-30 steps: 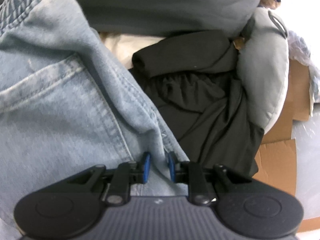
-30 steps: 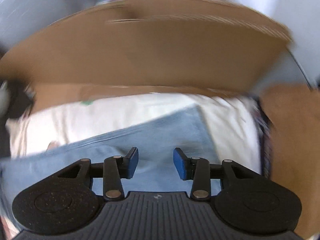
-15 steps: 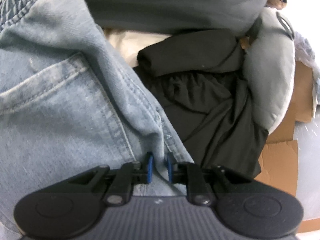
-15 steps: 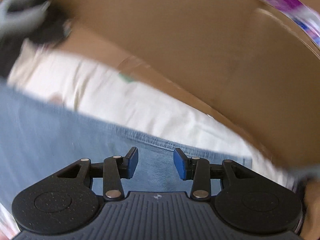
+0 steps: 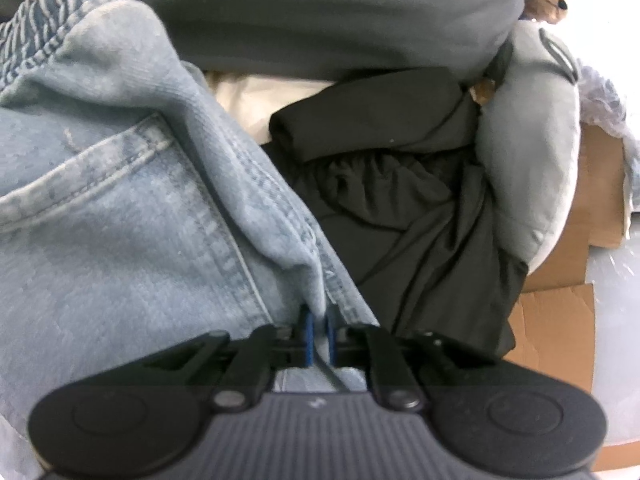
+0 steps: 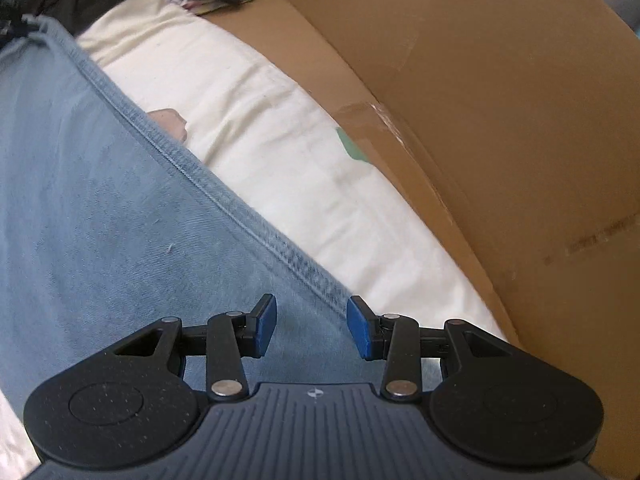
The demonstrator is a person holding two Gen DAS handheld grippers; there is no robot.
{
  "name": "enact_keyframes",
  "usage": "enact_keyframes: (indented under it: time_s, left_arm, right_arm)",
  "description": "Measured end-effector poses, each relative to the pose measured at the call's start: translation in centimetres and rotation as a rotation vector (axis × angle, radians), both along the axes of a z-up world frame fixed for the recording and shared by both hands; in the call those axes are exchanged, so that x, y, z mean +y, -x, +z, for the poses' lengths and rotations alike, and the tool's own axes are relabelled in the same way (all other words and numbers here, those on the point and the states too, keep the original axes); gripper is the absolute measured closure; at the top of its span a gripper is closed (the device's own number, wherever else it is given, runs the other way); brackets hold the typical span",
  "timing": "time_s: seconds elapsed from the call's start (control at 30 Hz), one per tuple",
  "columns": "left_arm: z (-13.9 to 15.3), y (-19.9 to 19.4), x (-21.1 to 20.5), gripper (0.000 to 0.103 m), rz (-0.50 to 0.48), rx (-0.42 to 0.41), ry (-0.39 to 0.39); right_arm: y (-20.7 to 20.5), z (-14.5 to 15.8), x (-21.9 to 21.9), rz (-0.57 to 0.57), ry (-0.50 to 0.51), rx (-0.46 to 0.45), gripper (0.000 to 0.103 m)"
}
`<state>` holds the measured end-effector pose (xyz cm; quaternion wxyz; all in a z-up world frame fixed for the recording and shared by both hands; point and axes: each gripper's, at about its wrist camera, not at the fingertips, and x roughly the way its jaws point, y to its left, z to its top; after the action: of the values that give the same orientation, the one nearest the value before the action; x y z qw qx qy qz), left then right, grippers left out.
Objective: Fold clothes
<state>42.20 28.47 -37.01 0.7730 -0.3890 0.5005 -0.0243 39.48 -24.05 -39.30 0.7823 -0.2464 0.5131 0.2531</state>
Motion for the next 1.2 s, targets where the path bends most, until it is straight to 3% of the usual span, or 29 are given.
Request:
enact_keyframes:
  time_s: [0.47, 0.57, 0.67, 0.77, 0.93, 1.2]
  left_arm:
    - [0.2, 0.8, 0.3, 0.098, -0.097, -0.023, -0.043]
    - [0.7, 2.7, 1.6, 0.098, -0.111, -0.033, -0.055]
    - [0.6, 2.8, 1.7, 0.098, -0.108, -0.036, -0.049]
    - [0.8, 2.7, 1.7, 0.098, -0.111, -0.05, -0.047]
    - [2.1, 2.0, 1.0, 0.098, -0.155, -0.106, -0.078]
    - [2.7, 0.9, 0.6, 0.098, -0.138, -0.121, -0.059]
  right_arm:
    - [0.3, -1.8, 0.8, 0.206, 0.12, 0.086, 0.057]
    - [0.2, -2.0, 0.8, 0.214, 0.125, 0.1, 0.058]
    - [0.6, -1.9, 0.8, 0.234, 0.12, 0.123, 0.087]
    - [1.4, -1.5, 0.8, 0.269, 0.137, 0.114, 0.09]
    - [1.6, 0.5, 0.2, 0.186, 0.101, 0.088, 0.092]
    - [0.9, 1.4, 0.7, 0.033, 0.107, 0.058, 0.093]
